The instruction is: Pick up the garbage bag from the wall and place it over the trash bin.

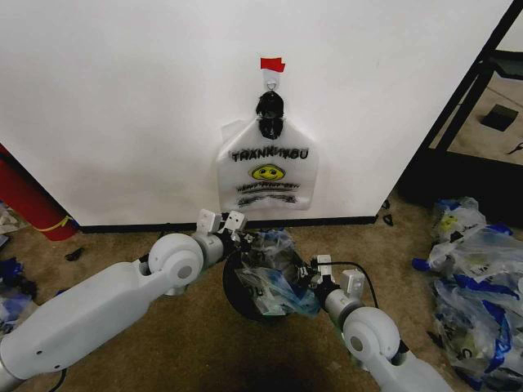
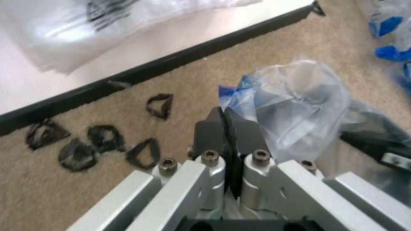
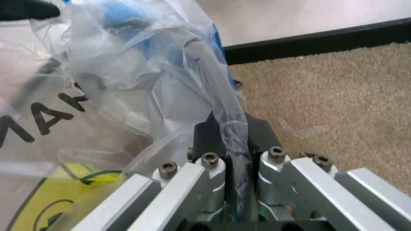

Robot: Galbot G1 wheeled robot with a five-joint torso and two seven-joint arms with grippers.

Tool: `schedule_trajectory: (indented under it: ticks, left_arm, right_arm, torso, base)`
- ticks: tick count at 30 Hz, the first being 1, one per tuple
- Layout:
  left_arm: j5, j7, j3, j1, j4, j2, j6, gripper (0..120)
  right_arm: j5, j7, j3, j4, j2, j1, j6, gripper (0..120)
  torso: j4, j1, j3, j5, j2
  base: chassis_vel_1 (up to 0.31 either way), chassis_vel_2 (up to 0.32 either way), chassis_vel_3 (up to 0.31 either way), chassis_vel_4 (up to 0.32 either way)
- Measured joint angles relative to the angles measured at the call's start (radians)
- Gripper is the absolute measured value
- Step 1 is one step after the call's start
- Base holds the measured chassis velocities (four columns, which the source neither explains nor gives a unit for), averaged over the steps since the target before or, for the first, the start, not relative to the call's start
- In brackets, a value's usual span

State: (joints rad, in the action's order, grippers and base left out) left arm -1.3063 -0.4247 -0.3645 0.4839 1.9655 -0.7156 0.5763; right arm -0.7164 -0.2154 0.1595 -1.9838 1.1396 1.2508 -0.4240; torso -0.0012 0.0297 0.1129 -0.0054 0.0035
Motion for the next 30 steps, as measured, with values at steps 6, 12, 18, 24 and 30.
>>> schedule_trajectory:
  ticks: [6, 12, 18, 24, 30]
  left_arm:
    - [-0.011, 0.013, 0.054, 0.037, 0.000, 0.036, 0.004, 0]
    - [-0.019, 0.026, 0.109, 0.074, -0.004, 0.063, 0.005, 0]
    - [-0.020, 0.042, 0.165, 0.123, -0.004, 0.083, 0.006, 0]
    - [-0.020, 0.063, 0.212, 0.162, 0.005, 0.105, 0.009, 0]
    - [-0.027, 0.082, 0.250, 0.193, 0.016, 0.133, 0.014, 0]
  right_arm:
    - [-0.014, 0.040, 0.008, 0.005, -0.006, 0.004, 0.042, 0]
    - [-0.029, 0.081, 0.023, 0.005, -0.010, 0.018, 0.081, 0]
    - [-0.048, 0.147, 0.041, 0.005, -0.014, 0.041, 0.151, 0]
    - [-0.083, 0.180, 0.059, 0.004, -0.010, 0.047, 0.199, 0]
    - [-0.092, 0.189, 0.067, 0.003, -0.006, 0.049, 0.217, 0]
  torso:
    - [0.0002, 0.000, 0.000, 0.0003, 0.000]
    - [0.0001, 0.000, 0.000, 0.0003, 0.000]
    - [-0.0001, 0.000, 0.000, 0.0001, 0.000]
    - [-0.0001, 0.000, 0.000, 0.0002, 0.000]
    - [-0.0001, 0.000, 0.000, 0.0003, 0.000]
  base:
    - [0.000, 0.000, 0.000, 0.000]
    - [0.000, 0.000, 0.000, 0.000]
    - [0.000, 0.000, 0.000, 0.000]
    - [0.000, 0.000, 0.000, 0.000]
    - [0.000, 0.000, 0.000, 0.000]
